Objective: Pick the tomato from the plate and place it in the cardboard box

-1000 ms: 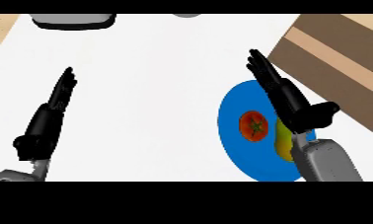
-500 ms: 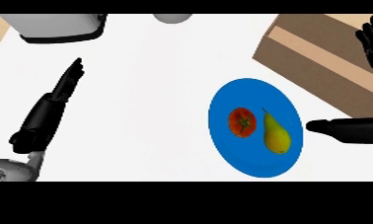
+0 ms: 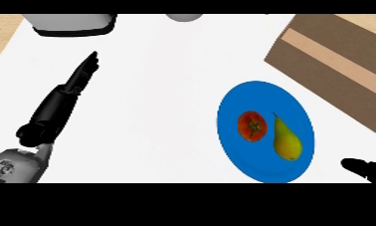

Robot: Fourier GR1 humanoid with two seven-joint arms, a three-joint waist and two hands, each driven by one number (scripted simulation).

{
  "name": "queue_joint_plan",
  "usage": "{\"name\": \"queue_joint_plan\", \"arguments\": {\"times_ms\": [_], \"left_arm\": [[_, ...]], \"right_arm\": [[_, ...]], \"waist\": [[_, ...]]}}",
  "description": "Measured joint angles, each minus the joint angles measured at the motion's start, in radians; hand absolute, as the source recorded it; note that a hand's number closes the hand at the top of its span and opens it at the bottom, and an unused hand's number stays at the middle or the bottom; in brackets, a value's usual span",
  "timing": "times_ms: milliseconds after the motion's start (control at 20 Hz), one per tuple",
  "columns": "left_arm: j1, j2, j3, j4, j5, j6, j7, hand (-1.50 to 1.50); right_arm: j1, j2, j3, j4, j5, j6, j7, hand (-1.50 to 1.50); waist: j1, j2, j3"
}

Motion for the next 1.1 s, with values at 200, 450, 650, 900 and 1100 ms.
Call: {"name": "queue_joint_plan", "arguments": {"times_ms": [200, 450, 650, 900, 1100], "left_arm": [[-0.027, -0.002, 0.015, 0.029, 0.002, -0.030, -0.002, 0.00], [-0.051, -0.013, 0.013, 0.036, -0.008, -0.048, 0.007, 0.00], [-0.063, -0.027, 0.016, 0.042, -0.017, -0.057, 0.012, 0.00], [-0.060, -0.051, 0.009, 0.041, -0.035, -0.057, 0.015, 0.00], [-0.050, -0.050, 0.025, 0.036, -0.037, -0.074, 0.011, 0.00]], "right_arm": [[0.054, -0.064, 0.031, -0.097, 0.142, 0.034, 0.102, -1.50], [0.073, -0.141, 0.128, -0.220, 0.323, 0.129, 0.291, -1.50], [0.056, -0.154, 0.260, -0.303, 0.430, 0.218, 0.475, -1.50], [-0.027, -0.138, 0.432, -0.313, 0.477, 0.309, 0.695, -1.50], [-0.091, -0.097, 0.564, -0.294, 0.535, 0.364, 0.851, -1.50]], "waist": [[0.009, 0.002, -0.002], [0.023, 0.004, -0.003], [0.033, 0.005, -0.003], [0.038, 0.004, -0.003], [0.040, 0.003, -0.003]]}}
